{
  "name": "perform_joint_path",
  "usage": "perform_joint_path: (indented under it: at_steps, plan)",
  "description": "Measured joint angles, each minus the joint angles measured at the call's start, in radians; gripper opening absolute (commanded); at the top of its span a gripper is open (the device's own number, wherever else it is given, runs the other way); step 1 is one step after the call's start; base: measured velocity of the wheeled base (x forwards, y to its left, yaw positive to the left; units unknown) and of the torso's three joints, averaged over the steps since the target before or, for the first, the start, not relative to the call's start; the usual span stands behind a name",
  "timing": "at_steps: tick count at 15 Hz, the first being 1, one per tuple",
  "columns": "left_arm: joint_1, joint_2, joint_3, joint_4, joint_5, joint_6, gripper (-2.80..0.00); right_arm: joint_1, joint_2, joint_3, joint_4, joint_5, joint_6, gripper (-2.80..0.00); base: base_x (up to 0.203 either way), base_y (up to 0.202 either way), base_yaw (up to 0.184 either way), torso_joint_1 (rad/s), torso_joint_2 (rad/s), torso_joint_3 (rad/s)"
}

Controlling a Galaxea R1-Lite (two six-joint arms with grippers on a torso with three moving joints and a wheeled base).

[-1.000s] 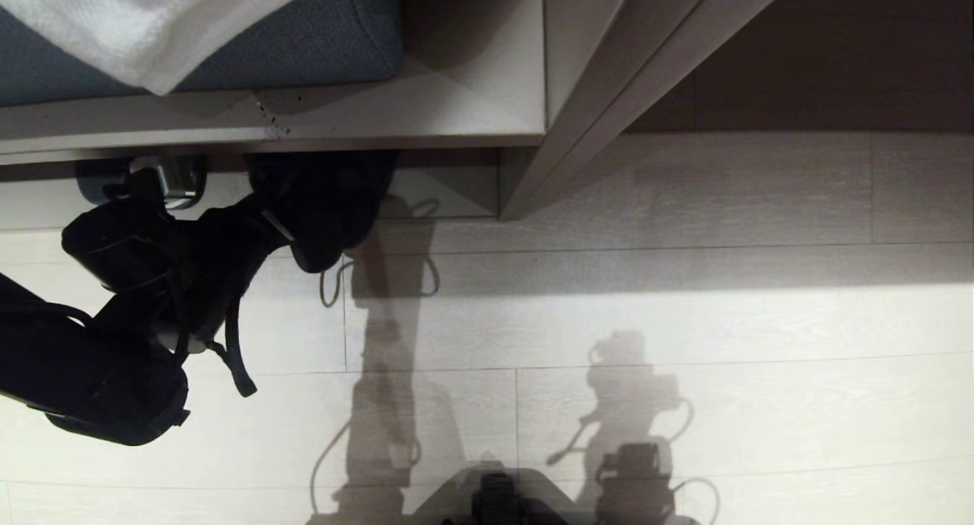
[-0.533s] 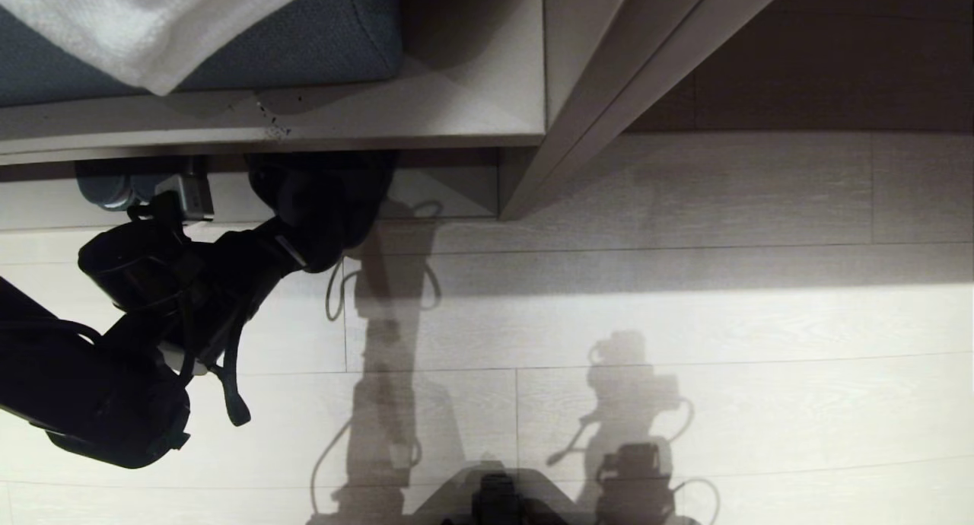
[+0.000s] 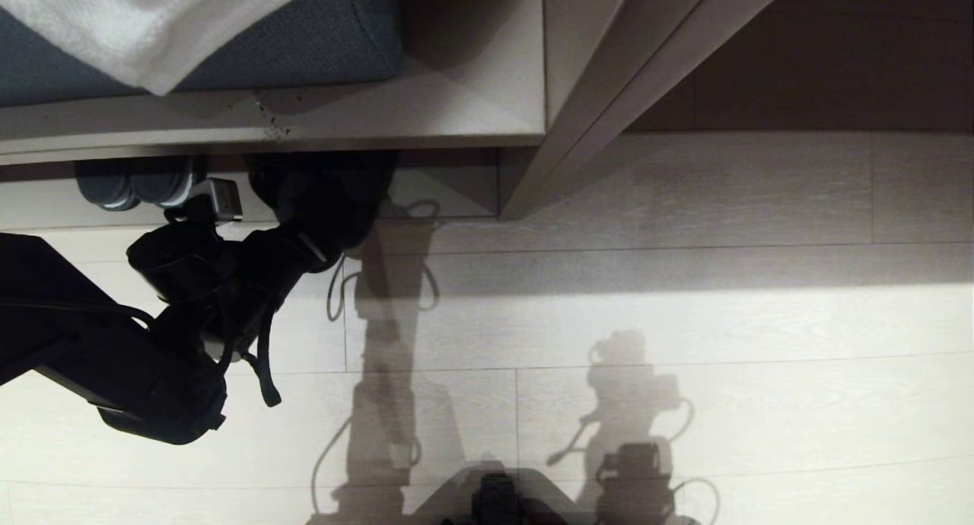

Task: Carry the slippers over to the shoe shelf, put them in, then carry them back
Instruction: Pick up the slippers in the shoe cabinet

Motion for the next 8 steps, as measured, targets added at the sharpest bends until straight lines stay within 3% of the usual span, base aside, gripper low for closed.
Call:
perform_joint_path:
  at_steps: [5,8]
  plan:
    - [0.000,0.056,-0.099,0.000,0.013,-0.006,0.00,0.000,0.000,0.000,0.000,0.000,0.000,-2.80,0.000,0.000,0.000,0.000,0.00,0.000]
    - [-0.006,0.077,-0.163,-0.001,0.058,-0.006,0.00,0.000,0.000,0.000,0.000,0.000,0.000,-2.80,0.000,0.000,0.000,0.000,0.00,0.000]
